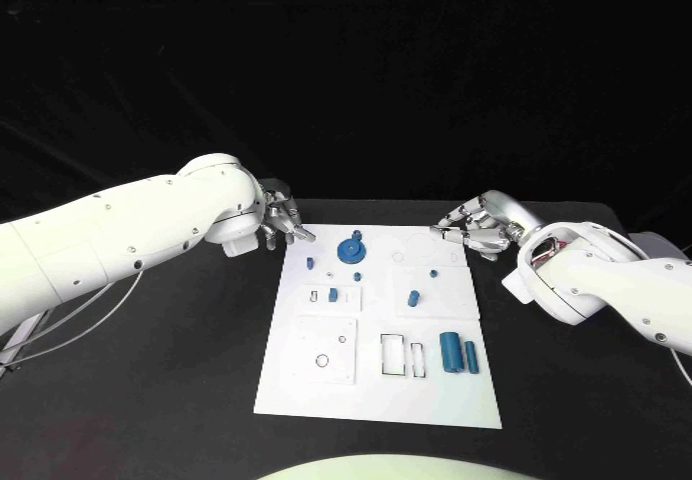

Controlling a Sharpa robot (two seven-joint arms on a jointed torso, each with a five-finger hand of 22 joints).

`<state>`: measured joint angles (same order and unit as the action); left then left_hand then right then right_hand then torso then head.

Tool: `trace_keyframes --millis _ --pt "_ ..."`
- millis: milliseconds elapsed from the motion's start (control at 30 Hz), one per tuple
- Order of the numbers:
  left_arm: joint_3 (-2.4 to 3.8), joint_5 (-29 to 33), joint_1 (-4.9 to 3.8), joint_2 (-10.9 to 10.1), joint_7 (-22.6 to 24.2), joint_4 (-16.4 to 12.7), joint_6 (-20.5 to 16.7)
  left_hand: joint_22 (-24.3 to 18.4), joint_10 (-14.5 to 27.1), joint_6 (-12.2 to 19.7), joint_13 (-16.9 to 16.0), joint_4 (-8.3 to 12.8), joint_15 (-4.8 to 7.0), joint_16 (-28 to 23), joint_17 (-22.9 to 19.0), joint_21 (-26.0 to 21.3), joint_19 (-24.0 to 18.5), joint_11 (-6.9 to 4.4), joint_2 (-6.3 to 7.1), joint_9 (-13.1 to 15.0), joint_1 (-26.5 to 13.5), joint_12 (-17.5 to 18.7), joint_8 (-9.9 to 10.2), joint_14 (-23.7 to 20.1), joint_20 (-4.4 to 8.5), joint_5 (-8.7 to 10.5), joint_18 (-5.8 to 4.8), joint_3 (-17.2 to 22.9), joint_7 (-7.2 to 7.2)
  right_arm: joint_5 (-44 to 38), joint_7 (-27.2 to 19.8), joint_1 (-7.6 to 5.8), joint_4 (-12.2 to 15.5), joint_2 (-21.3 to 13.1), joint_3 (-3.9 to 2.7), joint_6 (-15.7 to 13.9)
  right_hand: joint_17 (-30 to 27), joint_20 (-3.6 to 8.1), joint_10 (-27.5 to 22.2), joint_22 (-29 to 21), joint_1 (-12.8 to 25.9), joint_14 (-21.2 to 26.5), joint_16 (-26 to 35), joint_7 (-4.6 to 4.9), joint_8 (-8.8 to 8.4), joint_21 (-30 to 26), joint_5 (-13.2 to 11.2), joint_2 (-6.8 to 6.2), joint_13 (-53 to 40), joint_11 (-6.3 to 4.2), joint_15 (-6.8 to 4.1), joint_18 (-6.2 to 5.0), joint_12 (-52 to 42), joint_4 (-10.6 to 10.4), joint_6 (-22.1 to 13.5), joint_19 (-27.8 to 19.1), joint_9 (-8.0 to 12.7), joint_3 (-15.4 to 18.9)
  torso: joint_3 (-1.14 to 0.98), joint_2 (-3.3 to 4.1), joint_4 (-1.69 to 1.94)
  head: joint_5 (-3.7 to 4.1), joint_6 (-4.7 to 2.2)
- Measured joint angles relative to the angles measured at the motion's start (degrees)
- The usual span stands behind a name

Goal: Assemble the parts on the task board

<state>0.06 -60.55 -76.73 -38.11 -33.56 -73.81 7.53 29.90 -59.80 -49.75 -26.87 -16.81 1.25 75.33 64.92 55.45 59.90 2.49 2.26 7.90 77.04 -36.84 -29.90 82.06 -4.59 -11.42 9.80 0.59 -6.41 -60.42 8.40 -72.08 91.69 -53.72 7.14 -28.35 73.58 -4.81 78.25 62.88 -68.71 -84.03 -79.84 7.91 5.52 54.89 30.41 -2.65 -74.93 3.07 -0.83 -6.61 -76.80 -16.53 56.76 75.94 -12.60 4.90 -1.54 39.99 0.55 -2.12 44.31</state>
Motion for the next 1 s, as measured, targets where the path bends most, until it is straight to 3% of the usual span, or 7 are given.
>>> trace_keyframes --millis 67,133,300,400,433,567,1000 --pt "-0.29 -0.83 -0.01 0.63 0.12 0.84 0.33 0.07 -1.00 -0.74 -0.80 0.00 0.14 1.88 2.73 0.00 0.66 -0.18 0.00 -0.03 0.00 -1.77 0.00 1.16 0.12 0.00 0.00 0.00 0.08 0.01 -0.02 0.00 0.02 0.02 0.00 -0.03 -0.16 0.00 -0.26 -0.18 0.00 0.00 0.00 0.00 0.00 -0.01 0.00 0.00 0.00 -0.09 0.00 0.00 0.05 0.00 0.00 0.00 0.00 0.00 0.01 0.02 0.00 -0.11 -0.03" --pt "-0.67 -1.78 -0.01 1.44 0.15 1.89 0.82 3.62 -2.18 -2.08 -4.30 -0.11 0.56 6.87 8.95 2.85 3.33 -0.55 0.64 0.20 -0.64 -7.62 -0.40 1.79 0.55 0.00 0.01 -0.22 0.39 0.03 -0.04 0.00 0.07 0.04 0.00 -0.07 -0.17 0.00 -0.31 -0.20 0.00 0.00 0.01 0.00 0.00 -0.01 0.00 0.00 0.00 -0.14 0.00 0.00 0.05 0.00 0.00 0.00 0.00 0.00 0.03 0.03 0.00 -0.17 -0.04" --pt "-1.31 -3.32 0.03 2.66 -0.03 3.71 1.78 10.54 -6.49 -2.66 -23.82 0.18 0.61 10.55 10.03 8.03 6.06 -1.01 0.98 2.25 -3.20 -27.99 -3.40 1.83 0.91 0.00 0.00 -0.79 0.60 0.06 -0.06 0.01 0.09 -0.03 0.00 -0.12 -0.33 0.00 -0.32 -0.20 0.00 0.00 0.01 0.00 0.00 -0.01 0.22 0.00 0.00 -0.14 0.00 0.00 0.27 0.00 0.00 0.00 0.00 0.00 0.05 0.08 -0.03 -0.24 -0.04" --pt "-1.54 -3.95 0.09 3.24 -0.21 4.60 2.31 13.09 -8.99 -2.44 -30.49 -0.02 0.60 11.37 10.03 9.81 7.15 -0.94 1.32 3.07 -5.50 -33.94 -4.63 1.83 0.93 0.00 -0.34 -1.85 0.82 0.08 -0.07 0.02 0.09 -0.04 0.01 -0.14 -0.33 0.00 -0.31 -0.20 0.00 0.00 0.01 0.00 0.00 -0.01 0.22 0.00 0.01 -0.14 0.00 0.00 0.27 0.00 0.00 0.00 0.01 0.00 0.06 0.08 -0.03 -0.14 0.06" --pt "-1.59 -4.14 0.11 3.43 -0.27 4.84 2.46 13.93 -9.45 -2.44 -31.70 -0.01 0.60 11.64 10.03 10.39 7.51 -0.99 1.34 3.27 -6.29 -35.04 -4.95 1.83 0.94 0.00 -0.91 -2.29 0.82 0.09 -0.07 0.02 0.09 -0.04 0.01 -0.14 -0.33 0.00 -0.31 -0.20 0.00 0.00 0.01 0.00 0.00 -0.01 0.22 0.00 0.00 -0.14 0.00 0.00 0.27 0.00 0.00 0.00 0.01 0.00 0.07 0.07 -0.03 -0.11 0.09" --pt "-1.75 -4.59 0.18 4.18 -0.45 5.66 2.96 16.64 -11.02 -2.75 -35.06 -0.09 0.81 12.31 10.03 12.25 8.47 -1.55 0.64 4.23 -8.72 -37.81 -6.25 2.03 1.28 0.00 -0.93 -3.90 1.12 0.10 -0.08 0.02 0.09 -0.01 0.01 -0.15 -0.33 0.00 -0.31 -0.20 0.00 0.00 0.01 0.00 0.00 0.00 0.22 0.00 0.01 -0.14 0.00 0.01 0.27 0.00 0.00 0.00 0.01 0.00 0.07 0.08 0.00 -0.04 0.23" --pt "-2.01 -4.25 0.79 5.21 -0.62 6.53 4.04 19.21 -12.34 -3.47 -37.06 0.07 1.21 12.98 10.02 13.77 9.53 -2.06 0.00 5.09 -9.36 -39.24 -6.89 2.02 1.52 0.00 -0.93 -4.38 1.83 0.12 -0.11 0.12 0.03 0.20 0.00 -0.16 -0.32 0.00 -0.31 -0.19 0.00 0.00 0.01 0.00 0.00 0.00 0.22 0.00 0.01 -0.14 0.00 0.00 0.27 0.00 0.00 0.00 0.02 0.00 0.00 0.04 0.00 0.03 0.75"
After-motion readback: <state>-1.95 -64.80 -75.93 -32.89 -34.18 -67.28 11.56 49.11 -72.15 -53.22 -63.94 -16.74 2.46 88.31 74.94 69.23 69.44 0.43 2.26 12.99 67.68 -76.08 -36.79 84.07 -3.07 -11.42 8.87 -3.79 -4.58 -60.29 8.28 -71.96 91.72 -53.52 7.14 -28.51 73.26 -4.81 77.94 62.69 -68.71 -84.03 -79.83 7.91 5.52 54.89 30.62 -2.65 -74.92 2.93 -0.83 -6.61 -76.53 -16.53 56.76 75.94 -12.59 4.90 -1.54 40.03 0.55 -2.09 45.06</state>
